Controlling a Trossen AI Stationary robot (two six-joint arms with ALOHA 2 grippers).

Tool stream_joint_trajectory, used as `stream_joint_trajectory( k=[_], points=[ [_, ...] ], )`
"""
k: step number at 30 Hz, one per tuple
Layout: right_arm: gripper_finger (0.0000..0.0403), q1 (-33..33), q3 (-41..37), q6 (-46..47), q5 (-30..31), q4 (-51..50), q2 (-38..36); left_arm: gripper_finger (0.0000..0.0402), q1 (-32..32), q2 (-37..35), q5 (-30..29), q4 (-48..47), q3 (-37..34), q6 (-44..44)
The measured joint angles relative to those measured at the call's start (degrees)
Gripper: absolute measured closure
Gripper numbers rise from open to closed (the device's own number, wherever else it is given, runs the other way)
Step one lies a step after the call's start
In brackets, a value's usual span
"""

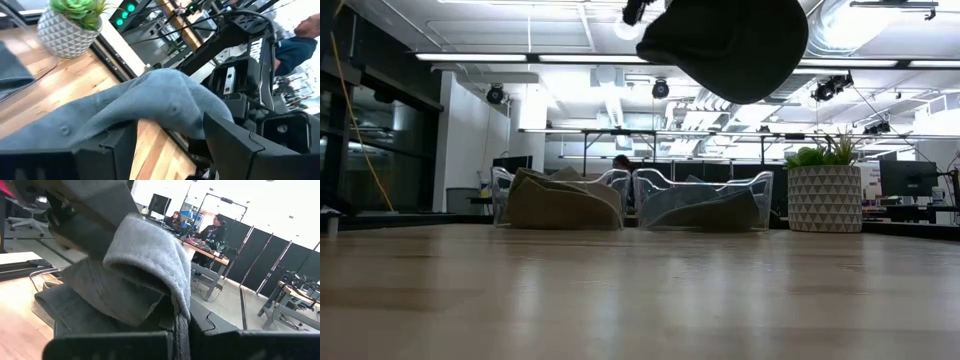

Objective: Pick & Place hat
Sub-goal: Put the blue cap into the right transparent bin

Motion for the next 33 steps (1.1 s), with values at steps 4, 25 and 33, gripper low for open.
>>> stream_joint_trajectory(
  k=[4,25,33],
  points=[
    [0.04,0.0,0.0,0.17,-0.06,0.0,0.0,0.0192,0.0,-1.07,-1.58,-0.04,0.12,2.38],
    [0.04,-0.02,0.0,1.73,-0.06,-0.3,0.0,0.0192,0.02,-12.41,-15.89,-15.49,0.06,8.62],
    [0.04,-0.02,0.0,1.74,-0.19,-0.39,0.0,0.0192,0.02,-17.57,-16.14,-20.93,0.31,8.54]
  ],
)
